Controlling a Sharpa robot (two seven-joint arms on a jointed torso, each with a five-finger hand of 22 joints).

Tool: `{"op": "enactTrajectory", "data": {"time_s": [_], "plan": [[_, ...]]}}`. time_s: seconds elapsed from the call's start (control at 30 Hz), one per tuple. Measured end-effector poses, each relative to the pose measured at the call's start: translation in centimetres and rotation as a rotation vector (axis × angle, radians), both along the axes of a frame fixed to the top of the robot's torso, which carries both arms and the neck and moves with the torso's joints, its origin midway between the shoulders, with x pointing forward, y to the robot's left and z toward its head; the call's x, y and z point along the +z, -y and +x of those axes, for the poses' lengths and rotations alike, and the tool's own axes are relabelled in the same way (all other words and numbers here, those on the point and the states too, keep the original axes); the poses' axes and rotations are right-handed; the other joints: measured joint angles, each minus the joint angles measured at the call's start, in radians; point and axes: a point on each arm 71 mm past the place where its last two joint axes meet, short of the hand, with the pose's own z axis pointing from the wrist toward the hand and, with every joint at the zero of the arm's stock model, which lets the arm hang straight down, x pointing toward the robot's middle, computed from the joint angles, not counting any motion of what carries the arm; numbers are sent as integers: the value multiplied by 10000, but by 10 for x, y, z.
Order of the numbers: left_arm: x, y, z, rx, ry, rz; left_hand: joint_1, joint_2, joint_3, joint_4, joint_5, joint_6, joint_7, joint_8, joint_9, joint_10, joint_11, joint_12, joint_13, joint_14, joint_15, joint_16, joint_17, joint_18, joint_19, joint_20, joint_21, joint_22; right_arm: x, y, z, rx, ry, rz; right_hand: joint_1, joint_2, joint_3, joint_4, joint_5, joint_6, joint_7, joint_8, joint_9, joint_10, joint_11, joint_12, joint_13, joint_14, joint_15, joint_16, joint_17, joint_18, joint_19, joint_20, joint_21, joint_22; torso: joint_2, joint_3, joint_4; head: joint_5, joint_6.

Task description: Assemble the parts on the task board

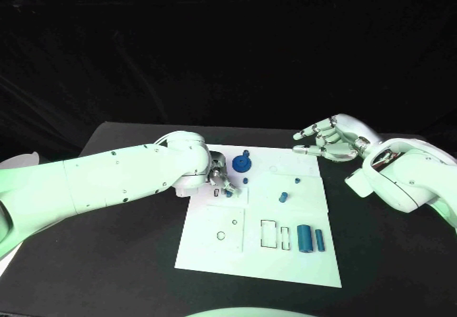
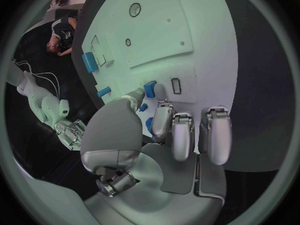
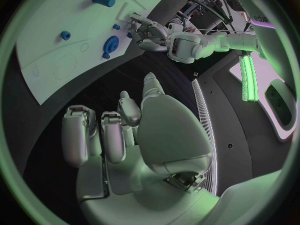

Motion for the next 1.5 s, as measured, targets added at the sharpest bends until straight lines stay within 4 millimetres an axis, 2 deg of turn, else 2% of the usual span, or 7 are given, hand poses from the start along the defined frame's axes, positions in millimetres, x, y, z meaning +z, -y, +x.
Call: {"op": "enactTrajectory", "data": {"time_s": [0.03, 0.17, 0.6, 0.83, 1.03, 1.2, 1.5], "plan": [[0, 0, 0, 2, 0, -1, -61, 54, -296, 5, 0, 0, 0, 0, 26, 0, 0, 1, 0, 0, 0, 0, 0, -111, 0, 0, 43, 0, 0, 0, 0, 0, 0, -1, 0, 0, 0, 0, 0, 0, 0, 0, 0, 0, 0, 0, 0, 0, 0, 0, 0, 0, 0, 0, 0, 0, 0, 1, 1, 0, 0], [0, -1, 0, 13, -2, -4, -149, 142, -1024, 29, 0, 37, -37, -3, 107, 34, -34, 1, -6, 35, -35, 0, 0, -113, -36, -36, 45, 0, 0, 0, 0, -6, 1, -6, 0, 0, 0, 0, 0, 0, 0, 0, 0, 0, 0, 0, 0, 0, 0, 0, 0, 0, 0, 0, 0, -1, 0, 1, 3, 0, -1], [1, -9, -5, 123, -11, -162, -460, 352, -2308, 49, 56, 35, -38, 35, 240, 34, -34, -65, -80, 36, -36, 0, -2, -112, -36, -36, 41, -1, 0, 1, 0, -32, 2, -21, 0, 0, 0, 0, 0, 0, 0, 0, 0, 0, 0, 0, -10, 0, 0, 0, -1, 1, 0, 0, 0, 0, -1, -2, -4, 4, 12], [21, -15, -5, 327, 308, -663, -488, 380, -2780, 49, 56, -212, 53, 1, 261, -119, 36, -353, -361, 36, -36, 0, -3, -112, -36, -36, 12, -1, -1, 3, 2, -84, -1, -42, 0, 0, 0, 0, -1, 0, 0, 0, 0, 0, 0, 0, -9, 0, 0, 0, -2, 0, 0, 0, 0, 0, -12, -2, 4, -34, 78], [55, -29, 8, 742, 882, -944, -29, 381, -3019, 49, 56, -1051, 420, -765, -235, -463, 315, -640, -726, 19, 107, 0, -4, -109, -20, 65, -155, -1, -1, 5, 3, -144, -8, -65, 0, 0, 1, 0, -1, 0, 0, 0, 0, 0, 0, 0, -9, 0, 0, 0, 6, 1, 0, 0, 0, 0, -11, 4, -4, -49, 144], [83, -49, 32, 1402, 1278, -950, 438, 481, -3019, 49, 56, -1296, 644, -1277, -762, -608, 469, -755, -854, 3, 296, 0, -4, -105, -37, 216, -195, -2, -3, 5, 4, -171, -26, -78, 0, 0, 1, 0, -1, 0, 0, 0, 0, 0, 0, 0, -8, 0, 0, 0, 6, 0, 0, 0, 1, 0, -7, 14, -4, -42, 180], [78, -57, 60, 2000, 990, -548, 727, 769, -2904, 21, 56, -1112, 702, -1534, -1258, -575, 539, -756, -886, 2, 324, 0, -4, -90, 0, 323, -195, -2, -3, 4, 4, -156, -41, -76, 0, 0, -28, 28, -1, 0, 0, 0, -1, 0, 0, 0, -21, 0, 0, 0, 4, 0, 0, 0, 1, -11, 17, -2, 6, -12, 247]]}}
